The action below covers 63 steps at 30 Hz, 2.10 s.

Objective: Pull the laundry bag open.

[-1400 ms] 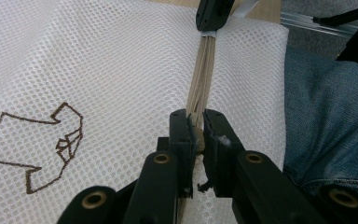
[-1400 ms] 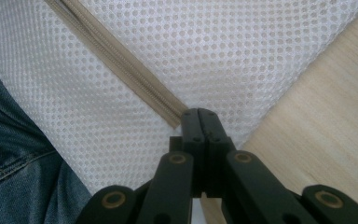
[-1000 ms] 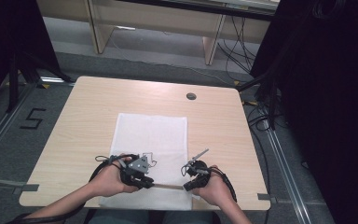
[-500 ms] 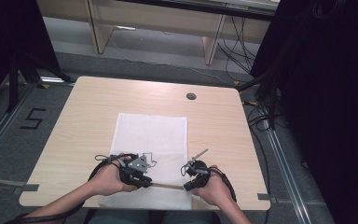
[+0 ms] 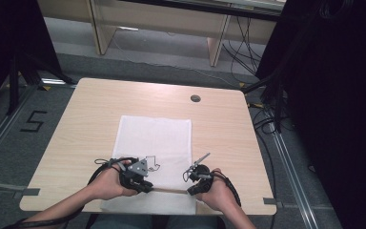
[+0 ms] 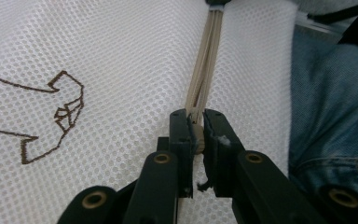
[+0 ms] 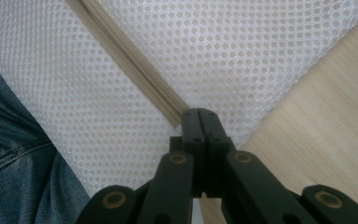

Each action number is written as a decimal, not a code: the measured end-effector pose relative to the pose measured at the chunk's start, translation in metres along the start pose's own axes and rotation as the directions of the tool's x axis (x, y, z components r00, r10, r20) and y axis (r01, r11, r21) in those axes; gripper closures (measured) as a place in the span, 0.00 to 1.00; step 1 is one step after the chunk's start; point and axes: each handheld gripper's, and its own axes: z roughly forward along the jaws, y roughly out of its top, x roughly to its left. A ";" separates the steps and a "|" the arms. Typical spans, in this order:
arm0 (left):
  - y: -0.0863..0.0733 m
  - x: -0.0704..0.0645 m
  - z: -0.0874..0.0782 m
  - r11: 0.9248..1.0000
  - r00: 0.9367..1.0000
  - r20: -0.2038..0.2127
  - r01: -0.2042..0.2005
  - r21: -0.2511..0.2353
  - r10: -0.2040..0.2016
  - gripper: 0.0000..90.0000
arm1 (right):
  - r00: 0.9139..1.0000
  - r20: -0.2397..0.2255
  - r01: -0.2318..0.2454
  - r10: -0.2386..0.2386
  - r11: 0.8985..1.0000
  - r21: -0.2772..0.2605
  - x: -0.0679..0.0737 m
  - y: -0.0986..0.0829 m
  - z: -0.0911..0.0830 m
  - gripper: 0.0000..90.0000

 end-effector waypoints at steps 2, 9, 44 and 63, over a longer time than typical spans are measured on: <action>0.001 -0.002 -0.002 1.000 1.000 -0.011 -0.017 -0.006 0.017 0.91 | 1.000 0.003 0.011 -0.011 1.000 0.001 -0.001 0.001 0.000 1.00; 0.001 0.000 -0.002 1.000 1.000 -0.003 -0.021 0.004 0.021 0.91 | 1.000 0.001 0.006 -0.006 1.000 0.001 -0.001 0.000 0.000 1.00; -0.024 0.003 -0.029 0.999 0.999 -0.037 0.026 -0.026 -0.027 0.91 | 1.000 0.004 0.000 0.000 1.000 0.004 0.000 0.001 0.000 1.00; -0.026 0.004 -0.033 0.999 0.999 -0.027 0.039 -0.033 -0.040 0.91 | 1.000 0.004 0.002 -0.002 1.000 0.003 0.000 0.001 0.000 1.00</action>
